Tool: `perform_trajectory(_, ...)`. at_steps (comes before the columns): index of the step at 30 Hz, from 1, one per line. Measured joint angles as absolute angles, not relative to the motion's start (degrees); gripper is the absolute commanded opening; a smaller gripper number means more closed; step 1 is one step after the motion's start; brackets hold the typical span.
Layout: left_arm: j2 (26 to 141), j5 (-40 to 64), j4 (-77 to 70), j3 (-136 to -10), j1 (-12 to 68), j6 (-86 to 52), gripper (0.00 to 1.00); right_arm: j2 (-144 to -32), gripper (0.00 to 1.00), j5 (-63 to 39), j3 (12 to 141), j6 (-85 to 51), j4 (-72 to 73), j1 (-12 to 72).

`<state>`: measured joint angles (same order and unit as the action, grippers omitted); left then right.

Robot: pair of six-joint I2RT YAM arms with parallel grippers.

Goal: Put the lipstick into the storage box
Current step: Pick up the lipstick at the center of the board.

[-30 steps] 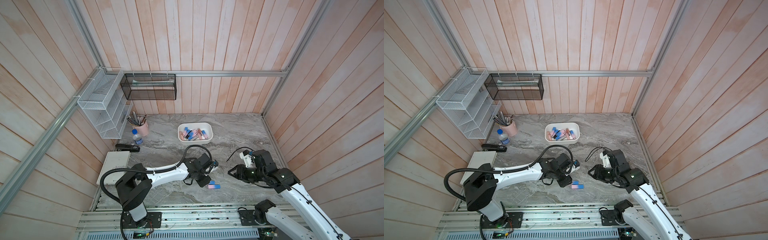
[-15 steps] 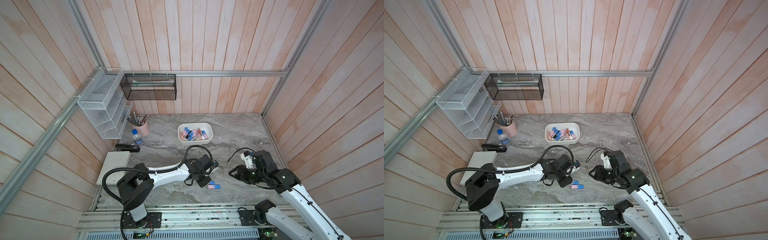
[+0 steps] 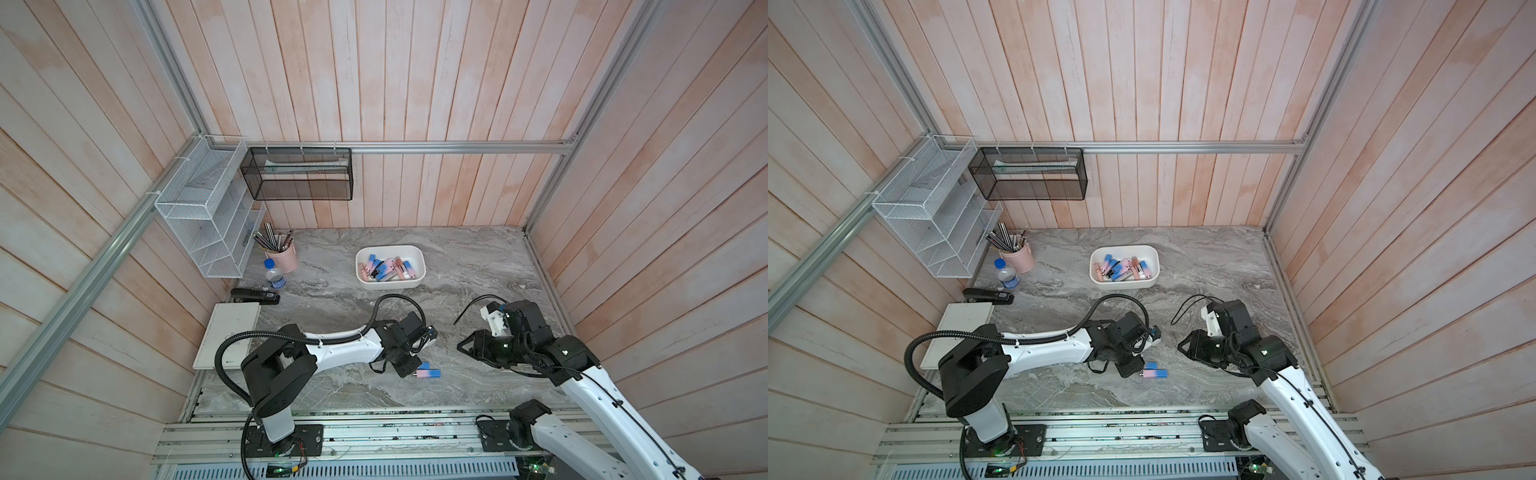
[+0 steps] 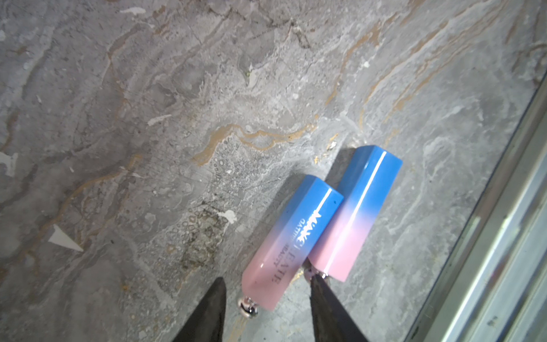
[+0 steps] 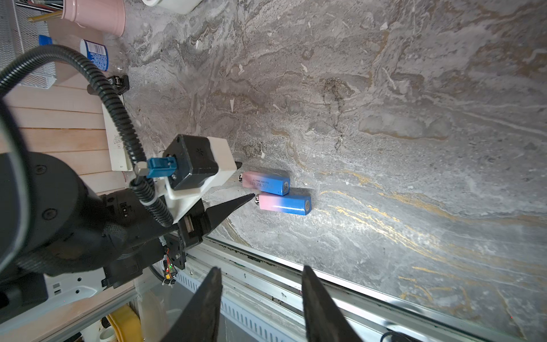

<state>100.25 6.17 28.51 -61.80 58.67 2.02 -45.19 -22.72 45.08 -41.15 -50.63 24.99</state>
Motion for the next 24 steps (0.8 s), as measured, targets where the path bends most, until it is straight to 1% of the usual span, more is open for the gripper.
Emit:
perform_trajectory(8, 102.8, 6.6, 27.4, -61.8, 58.7, 2.6, 0.49, -47.3, 0.46, -22.5, 46.2, -40.7, -50.6, 25.0)
perform_trajectory(10, 103.6, 6.9, 27.4, -61.8, 58.7, 2.8, 0.48, -47.6, 0.46, -22.5, 46.5, -40.5, -50.5, 25.0)
perform_trajectory(14, 104.0, 7.0, 27.1, -62.2, 58.7, 3.4, 0.41, -48.1, 0.46, -22.3, 47.0, -40.4, -50.5, 25.0)
perform_trajectory(18, 104.9, 7.0, 27.0, -63.1, 58.7, 3.9, 0.25, -48.8, 0.46, -22.2, 47.4, -40.3, -50.5, 25.0)
perform_trajectory(24, 105.3, 7.0, 27.1, -63.7, 58.6, 4.3, 0.23, -50.0, 0.46, -21.8, 48.2, -39.8, -50.4, 25.0)
